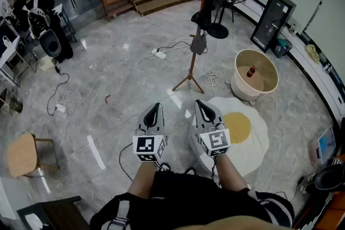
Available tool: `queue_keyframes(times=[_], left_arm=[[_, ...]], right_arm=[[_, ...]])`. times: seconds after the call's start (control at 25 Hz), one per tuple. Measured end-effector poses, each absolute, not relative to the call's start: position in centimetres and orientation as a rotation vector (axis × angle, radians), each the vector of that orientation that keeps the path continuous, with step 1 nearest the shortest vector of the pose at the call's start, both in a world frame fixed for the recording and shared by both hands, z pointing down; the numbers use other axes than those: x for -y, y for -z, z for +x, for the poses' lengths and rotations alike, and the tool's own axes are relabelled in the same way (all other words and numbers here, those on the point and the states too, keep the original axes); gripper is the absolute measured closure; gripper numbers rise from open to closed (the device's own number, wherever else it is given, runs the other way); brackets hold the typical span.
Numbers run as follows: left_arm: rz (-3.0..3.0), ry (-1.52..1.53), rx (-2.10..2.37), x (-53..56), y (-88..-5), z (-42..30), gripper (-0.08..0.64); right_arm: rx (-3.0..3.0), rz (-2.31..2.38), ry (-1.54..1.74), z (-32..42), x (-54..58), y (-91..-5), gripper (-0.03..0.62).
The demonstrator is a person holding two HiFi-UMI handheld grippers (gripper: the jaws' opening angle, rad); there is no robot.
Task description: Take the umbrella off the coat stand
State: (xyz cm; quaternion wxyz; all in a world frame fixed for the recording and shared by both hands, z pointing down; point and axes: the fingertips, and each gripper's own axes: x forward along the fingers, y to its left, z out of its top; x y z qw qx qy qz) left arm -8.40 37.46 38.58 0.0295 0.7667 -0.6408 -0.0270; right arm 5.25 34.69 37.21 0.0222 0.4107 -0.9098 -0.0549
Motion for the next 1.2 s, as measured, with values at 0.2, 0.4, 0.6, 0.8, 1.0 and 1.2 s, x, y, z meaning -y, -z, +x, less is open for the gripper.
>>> queue_keyframes(times=[0.2,0.4,0.6,0.8,1.0,1.2], left_arm=[[2.372,0.090,1.955,-37.5,-39.1,-8.0,0.563],[2.382,0.058,1.913,-37.4,-40.3,-8.5,0.563],[2.402,0.023,1.837,-37.0,-41.6,-9.3,0.563],[2.443,0.017,1.742,-36.2,-43.1,-9.8,0.563],[2.435,0.010,1.719,-35.8,-43.9,-12.2,0.563],[2.431,0.023,1.717,-34.3,-43.8,-13.6,0.563]], right_arm=[[2.822,1.250,0.142,5.1,-34.5,-38.4,0.588],[2.770,1.247,0.124,4.8,-34.5,-40.5,0.576],[2.750,1.268,0.091,4.8,-34.8,-41.0,0.507],[2.709,1.374,0.067,5.5,-33.9,-41.7,0.467],[2.676,1.413,0.021,4.1,-33.9,-42.9,0.425],[2.656,1.392,-0.016,2.8,-32.6,-43.4,0.405]])
